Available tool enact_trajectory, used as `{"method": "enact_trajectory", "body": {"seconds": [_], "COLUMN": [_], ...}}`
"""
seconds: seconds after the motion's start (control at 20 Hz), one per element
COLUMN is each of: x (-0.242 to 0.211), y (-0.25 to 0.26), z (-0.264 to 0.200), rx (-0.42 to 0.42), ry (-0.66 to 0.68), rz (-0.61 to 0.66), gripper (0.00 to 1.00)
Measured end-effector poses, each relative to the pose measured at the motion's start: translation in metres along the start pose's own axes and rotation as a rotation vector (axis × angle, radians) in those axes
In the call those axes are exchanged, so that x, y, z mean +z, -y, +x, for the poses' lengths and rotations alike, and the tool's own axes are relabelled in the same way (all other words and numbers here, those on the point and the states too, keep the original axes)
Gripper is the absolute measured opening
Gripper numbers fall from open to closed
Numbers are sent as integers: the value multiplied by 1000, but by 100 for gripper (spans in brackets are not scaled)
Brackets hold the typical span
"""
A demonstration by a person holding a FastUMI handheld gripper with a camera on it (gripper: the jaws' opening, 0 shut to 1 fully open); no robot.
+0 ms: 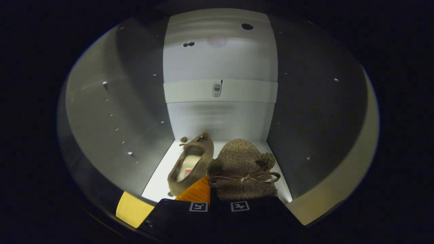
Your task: Open the shoe cabinet door, grab the shoes and put them into the shoe cabinet, then close the shoe cabinet door.
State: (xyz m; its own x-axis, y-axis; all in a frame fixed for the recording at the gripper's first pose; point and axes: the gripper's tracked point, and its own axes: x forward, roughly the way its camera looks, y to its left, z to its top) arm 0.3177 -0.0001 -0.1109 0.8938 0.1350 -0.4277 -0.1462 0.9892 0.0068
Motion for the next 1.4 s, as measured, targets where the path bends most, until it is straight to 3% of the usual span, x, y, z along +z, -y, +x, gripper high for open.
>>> {"method": "enact_trajectory", "body": {"seconds": [0.35, 0.5, 0.85, 1.0, 1.05, 1.2, 1.4], "x": [-9, -14, -31, -35, -36, -33, -30], "y": [22, 26, 26, 24, 23, 19, 21], "z": [84, 107, 122, 117, 112, 100, 76], "rx": [-32, -49, -51, -41, -37, -23, -26], "ry": [-56, -64, -112, -139, -149, -162, -169], "rz": [60, 23, -1, 12, 22, 48, 34], "gripper": [10, 9, 11, 17, 21, 53, 82]}}
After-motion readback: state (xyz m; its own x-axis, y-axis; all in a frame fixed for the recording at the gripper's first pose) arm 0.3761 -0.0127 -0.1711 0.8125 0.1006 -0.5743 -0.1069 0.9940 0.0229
